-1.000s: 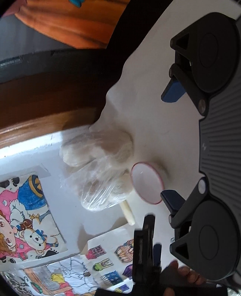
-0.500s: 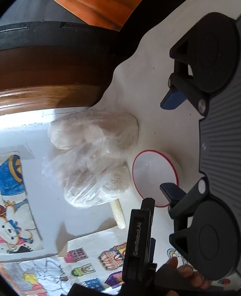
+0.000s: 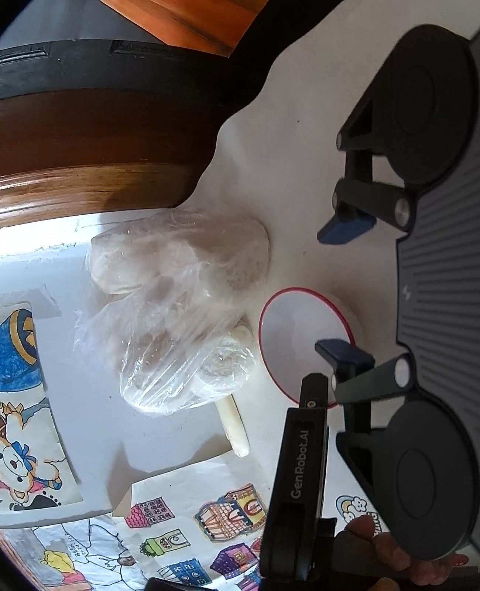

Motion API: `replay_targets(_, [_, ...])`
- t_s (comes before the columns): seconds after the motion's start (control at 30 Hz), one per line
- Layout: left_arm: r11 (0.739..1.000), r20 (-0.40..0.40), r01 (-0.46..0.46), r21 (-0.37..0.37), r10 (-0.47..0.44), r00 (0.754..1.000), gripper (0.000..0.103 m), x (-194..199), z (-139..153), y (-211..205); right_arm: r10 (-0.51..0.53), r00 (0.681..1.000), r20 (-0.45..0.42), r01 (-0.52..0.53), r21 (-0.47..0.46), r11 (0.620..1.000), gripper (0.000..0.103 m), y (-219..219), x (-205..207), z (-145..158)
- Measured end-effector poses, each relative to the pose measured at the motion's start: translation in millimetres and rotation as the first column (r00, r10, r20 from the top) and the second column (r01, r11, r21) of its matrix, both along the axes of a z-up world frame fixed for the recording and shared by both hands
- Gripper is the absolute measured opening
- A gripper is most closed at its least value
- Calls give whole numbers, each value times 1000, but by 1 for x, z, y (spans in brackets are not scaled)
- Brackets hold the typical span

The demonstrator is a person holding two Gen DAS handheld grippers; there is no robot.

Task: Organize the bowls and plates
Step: 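Close both tools on the rim of the second white bowl, then lift the second white bowl and carry it toward the stacked bowls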

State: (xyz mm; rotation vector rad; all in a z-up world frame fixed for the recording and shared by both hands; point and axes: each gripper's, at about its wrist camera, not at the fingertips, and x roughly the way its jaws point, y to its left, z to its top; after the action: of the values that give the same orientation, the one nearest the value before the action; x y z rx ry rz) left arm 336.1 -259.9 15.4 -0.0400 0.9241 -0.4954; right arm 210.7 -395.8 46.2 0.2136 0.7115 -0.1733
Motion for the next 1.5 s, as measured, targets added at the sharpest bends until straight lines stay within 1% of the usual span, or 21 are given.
replay_targets(0.03, [1000,4,9,-5,-9,1000,36,-1,0,-1,3,1000,2,-3,1,1000,54,0,0,0])
replay_targets(0.1, [1000,6,17,-20,-17,1000,26,-3,0,-3,5,1000,7,-5,2,1000,46,2,0,0])
replay_targets(0.13, [1000,9,19,-23,-19,1000,24,-6,1,-4,5,1000,10,-5,7,1000,43,2,-1,0])
replay_targets(0.17, [999,12,23,-25,-23,1000,20,-8,2,-5,8,1000,14,-8,14,1000,39,3,-2,0])
replay_targets(0.2, [999,15,29,-25,-29,999,16,-9,2,-6,10,1000,17,-10,18,1000,37,4,-3,0])
replay_targets(0.33, [999,4,29,-28,-29,1000,14,-12,4,-5,15,1000,15,-15,28,999,29,7,-3,-1])
replay_targets(0.43, [999,-4,21,-45,-21,1000,14,-12,3,-1,9,1000,16,-10,46,999,26,6,-2,-2])
replay_targets(0.6, [999,-9,20,-51,-20,1000,12,-17,4,3,-10,1000,21,8,89,996,18,1,-5,-2])
replay_targets(0.73, [998,3,17,-53,-16,1000,12,-27,9,10,-20,1000,18,18,111,994,16,1,-9,-2])
replay_targets(0.87, [997,21,19,-73,-18,1000,12,-39,22,20,-25,999,31,21,144,989,15,5,-19,1])
replay_targets(0.93, [996,31,24,-85,-21,999,12,-46,29,26,-23,999,48,16,142,990,14,9,-25,8])
replay_targets(1.1, [989,43,20,-145,-14,999,12,-69,49,49,-7,996,90,-5,127,992,14,23,-44,33])
replay_targets(1.33, [980,71,16,-198,-2,997,12,-104,73,80,27,991,134,-40,101,994,15,49,-72,66])
replay_targets(1.5, [973,91,17,-230,5,996,12,-124,85,103,47,987,151,-60,82,995,15,71,-89,80])
